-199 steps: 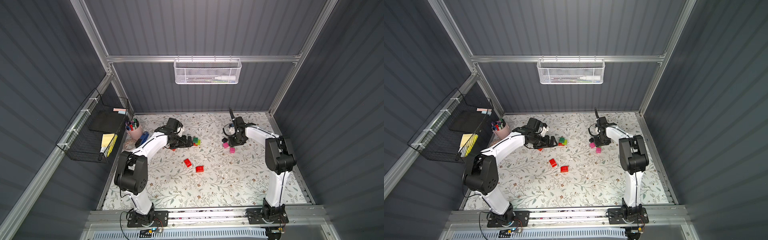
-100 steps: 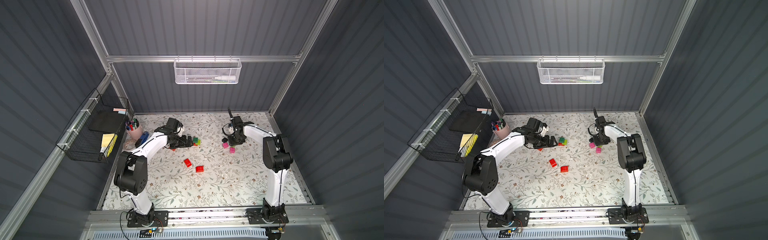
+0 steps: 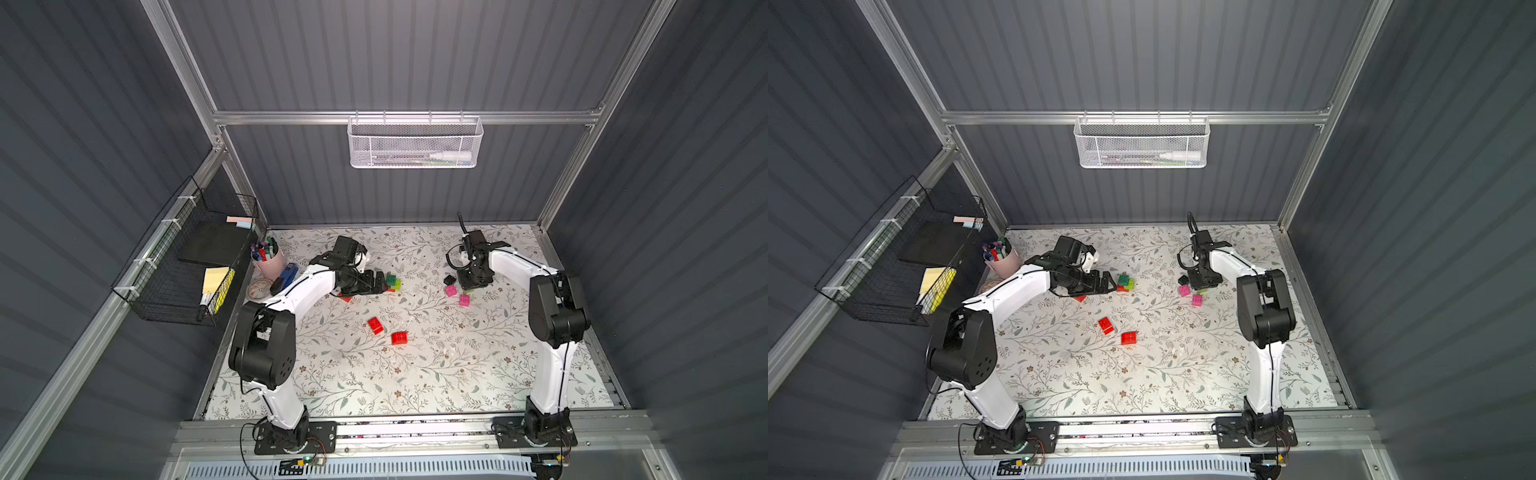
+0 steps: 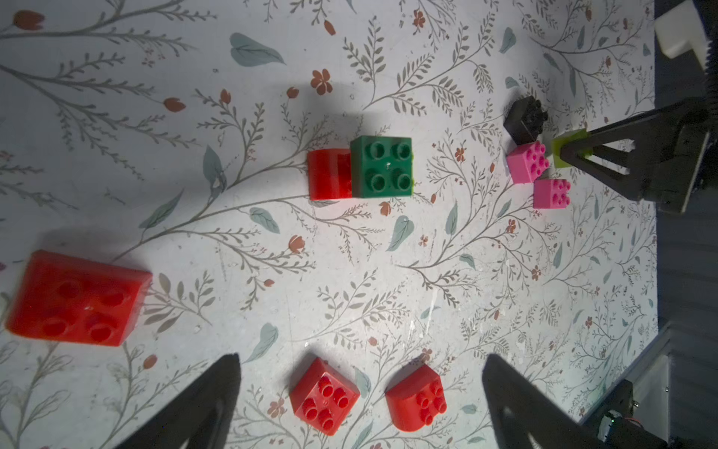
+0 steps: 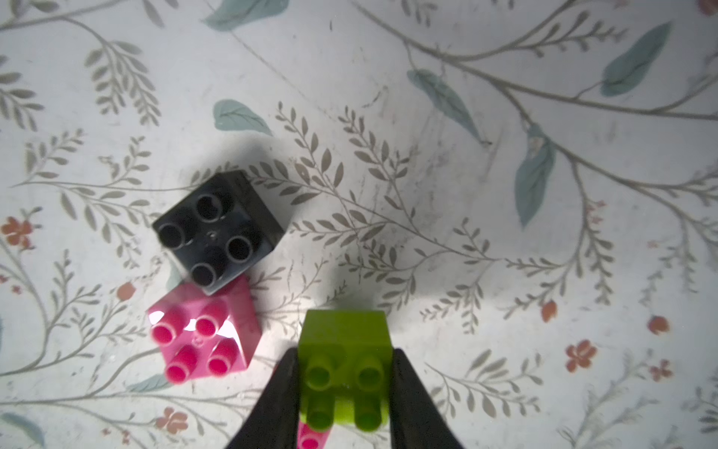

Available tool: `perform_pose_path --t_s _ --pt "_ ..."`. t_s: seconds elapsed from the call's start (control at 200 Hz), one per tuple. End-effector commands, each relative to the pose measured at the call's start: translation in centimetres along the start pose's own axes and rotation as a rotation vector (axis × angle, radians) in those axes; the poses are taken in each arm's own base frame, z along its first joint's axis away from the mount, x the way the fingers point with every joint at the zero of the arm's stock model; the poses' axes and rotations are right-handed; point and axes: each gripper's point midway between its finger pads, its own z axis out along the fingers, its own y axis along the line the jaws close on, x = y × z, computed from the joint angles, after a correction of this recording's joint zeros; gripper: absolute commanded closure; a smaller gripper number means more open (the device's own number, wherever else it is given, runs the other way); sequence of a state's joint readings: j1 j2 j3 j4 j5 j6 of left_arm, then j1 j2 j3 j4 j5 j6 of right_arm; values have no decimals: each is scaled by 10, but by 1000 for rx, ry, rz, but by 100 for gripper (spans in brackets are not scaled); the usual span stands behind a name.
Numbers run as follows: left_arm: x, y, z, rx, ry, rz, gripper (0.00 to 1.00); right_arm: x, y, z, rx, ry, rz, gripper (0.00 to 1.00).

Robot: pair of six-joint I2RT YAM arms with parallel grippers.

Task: Assemble the letter s with lego
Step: Pick up the lego brick from the center of the board, then place the lego brick at the center of the board.

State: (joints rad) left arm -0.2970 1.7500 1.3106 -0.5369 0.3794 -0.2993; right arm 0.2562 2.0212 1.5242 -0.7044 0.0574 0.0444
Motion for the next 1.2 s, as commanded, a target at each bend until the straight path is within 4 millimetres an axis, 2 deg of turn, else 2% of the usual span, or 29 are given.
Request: perform_pose_path --t_s 0.0,0.135,0.315,0.43,0.56,0.6,0.61,0.625,0.74,1.016,1.196 --pt "-2 4 10 12 6 4 0 -7 -4 -29 14 -56 13 72" --pt "0 10 13 3 4 0 0 -10 6 -48 -47 -95 11 71" --pt "1 12 16 -2 11 -3 0 -4 25 -69 -156 -112 9 72" --pt "2 16 14 -25 11 -10 1 6 48 -79 -252 -108 20 71" --pt "7 17 6 -47 20 -12 0 26 77 -84 -312 -63 37 71" --pt "6 17 2 -56 16 -12 0 33 85 -82 -314 -43 48 73" --pt "17 22 5 -65 40 -21 0 35 87 -81 -313 -37 49 73" --pt "20 24 5 -70 47 -25 1 37 91 -80 -314 -29 49 73" --pt "27 27 1 -91 57 -39 0 48 113 -70 -288 15 73 77" --pt "32 37 -16 -138 39 -66 0 49 167 -40 -235 41 78 77" --pt "38 44 -24 -152 38 -83 0 47 185 -26 -163 62 84 77"
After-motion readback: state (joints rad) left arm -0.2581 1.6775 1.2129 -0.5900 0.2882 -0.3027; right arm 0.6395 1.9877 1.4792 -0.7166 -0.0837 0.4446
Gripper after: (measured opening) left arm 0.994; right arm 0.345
